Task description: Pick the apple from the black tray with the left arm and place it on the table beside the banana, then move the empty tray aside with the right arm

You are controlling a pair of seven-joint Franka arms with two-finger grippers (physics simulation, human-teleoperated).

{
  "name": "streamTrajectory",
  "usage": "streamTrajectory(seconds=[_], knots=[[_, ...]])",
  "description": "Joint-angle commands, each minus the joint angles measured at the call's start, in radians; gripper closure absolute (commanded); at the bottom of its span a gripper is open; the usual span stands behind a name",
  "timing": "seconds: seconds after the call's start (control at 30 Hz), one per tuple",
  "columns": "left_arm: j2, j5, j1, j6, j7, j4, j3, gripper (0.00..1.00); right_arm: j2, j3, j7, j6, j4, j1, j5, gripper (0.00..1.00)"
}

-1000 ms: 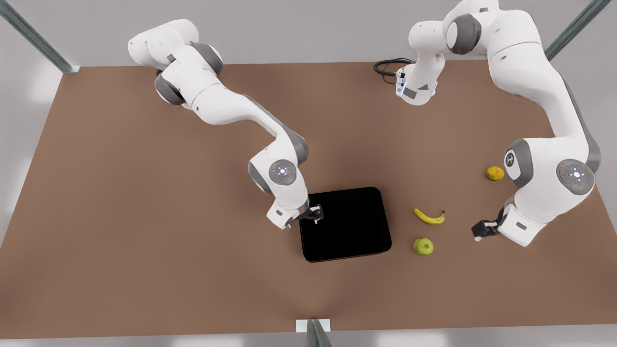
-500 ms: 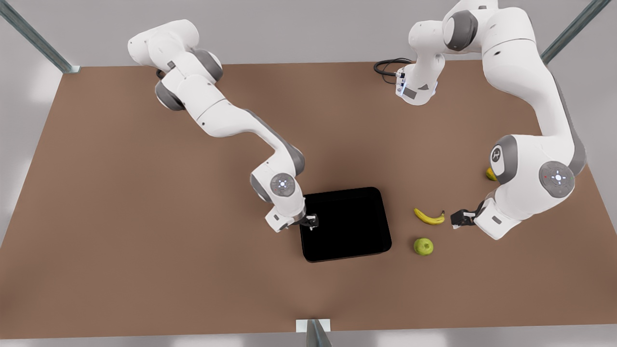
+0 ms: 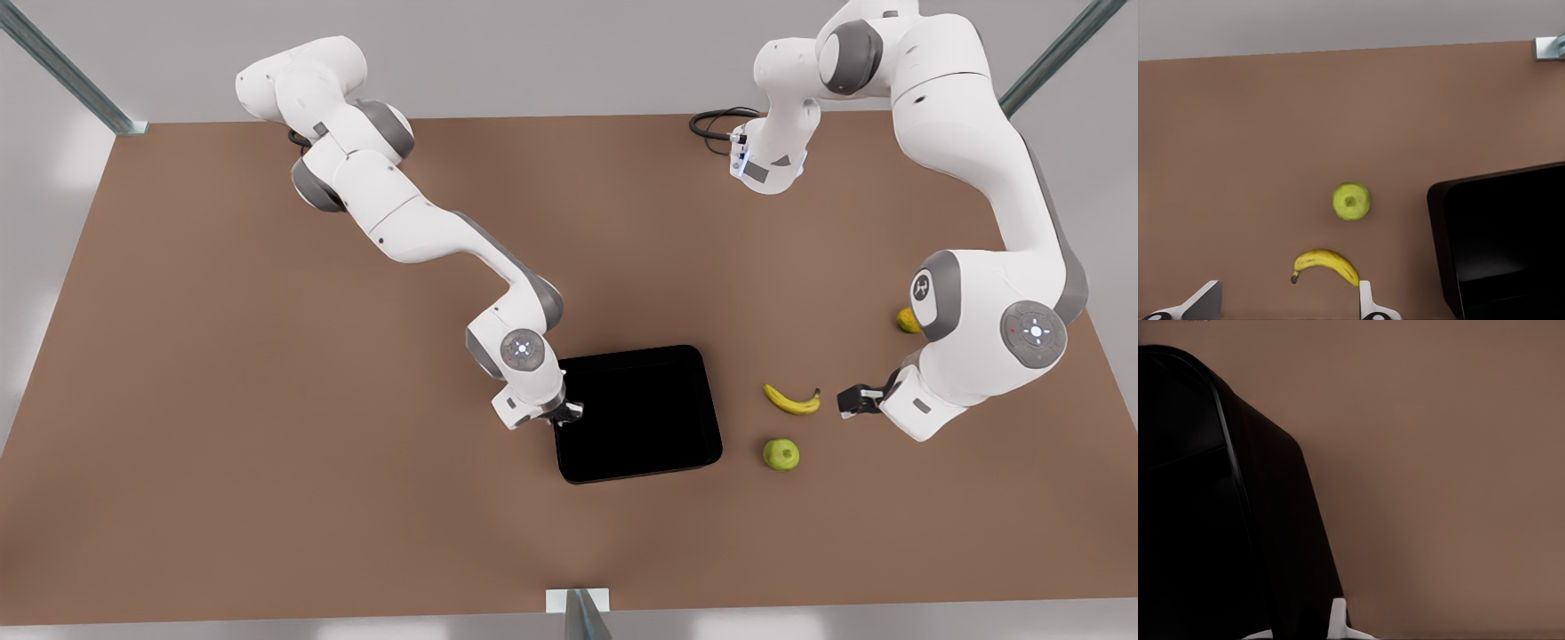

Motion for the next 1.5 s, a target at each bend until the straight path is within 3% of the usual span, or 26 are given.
streamTrajectory(seconds=[0.0, 0.23, 0.6, 0.7, 1.0, 1.17, 1.23, 1.3, 1.47], knots=[[-0.001, 0.0, 0.0, -0.007, 0.017, 0.001, 0.0, 0.0, -0.002, 0.003, 0.061, 0.0, 0.001, 0.0, -0.003, 0.8], [0.0, 0.004, -0.007, -0.007, 0.015, 0.001, -0.001, 0.0, -0.026, 0.049, 0.018, -0.035, 0.001, -0.028, -0.004, 0.95], [0.0, 0.002, -0.007, -0.007, 0.02, -0.001, -0.001, 0.0, -0.235, 0.094, -0.439, -0.518, 0.003, -0.158, 0.048, 0.94], [0.0, 0.004, -0.007, -0.007, 0.02, -0.001, -0.001, 0.0, -0.272, 0.154, -0.574, -0.661, 0.003, -0.247, 0.048, 0.93], [0.0, 0.004, -0.007, -0.007, 0.02, -0.003, -0.001, 0.0, -0.406, 0.169, -1.115, -0.974, 0.007, -0.529, 0.088, 0.93], [0.0, 0.004, -0.007, -0.007, 0.02, -0.003, -0.001, 0.0, -0.457, 0.096, -1.311, -0.999, 0.018, -0.627, 0.126, 0.93], [0.0, 0.004, -0.007, -0.007, 0.019, -0.003, -0.001, 0.0, -0.459, -0.038, -1.423, -1.002, 0.019, -0.629, 0.186, 0.93], [0.0, 0.004, -0.007, -0.007, 0.019, -0.003, -0.001, 0.0, -0.459, -0.109, -1.499, -0.996, 0.019, -0.631, 0.188, 0.93], [0.0, 0.004, -0.007, -0.007, 0.019, -0.003, -0.001, 0.0, -0.427, -0.181, -1.597, -0.91, 0.018, -0.631, 0.188, 0.93]])
